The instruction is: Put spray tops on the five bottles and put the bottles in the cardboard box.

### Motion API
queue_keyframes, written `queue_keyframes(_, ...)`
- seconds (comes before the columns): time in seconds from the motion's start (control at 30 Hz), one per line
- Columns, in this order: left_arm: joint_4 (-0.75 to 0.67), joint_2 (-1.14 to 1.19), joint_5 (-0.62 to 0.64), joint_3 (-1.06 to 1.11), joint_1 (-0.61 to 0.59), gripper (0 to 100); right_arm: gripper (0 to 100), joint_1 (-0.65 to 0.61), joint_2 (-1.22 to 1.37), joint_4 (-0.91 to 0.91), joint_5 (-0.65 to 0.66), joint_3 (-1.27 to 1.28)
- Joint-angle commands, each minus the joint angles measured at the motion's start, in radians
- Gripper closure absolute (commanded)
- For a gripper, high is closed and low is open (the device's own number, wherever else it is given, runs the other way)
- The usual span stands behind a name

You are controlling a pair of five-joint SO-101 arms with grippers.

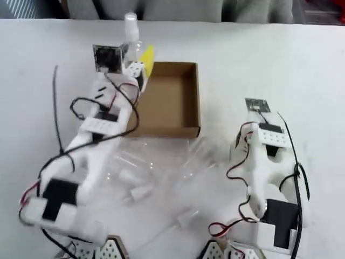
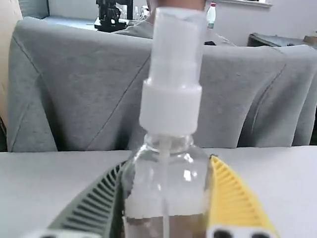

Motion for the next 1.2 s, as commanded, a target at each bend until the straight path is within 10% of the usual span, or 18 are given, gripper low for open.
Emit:
queue_keyframes(0.0,-0.114,0.101,-0.009,-0.089,-0.018,98,86.5,0.008,-0.03,-0.01,0.012,0.0)
queue_keyframes(1.17,-0.442,0.591,-0.095,-0.341,-0.036,98,86.5,0.008,-0.028,-0.045,0.012,0.017)
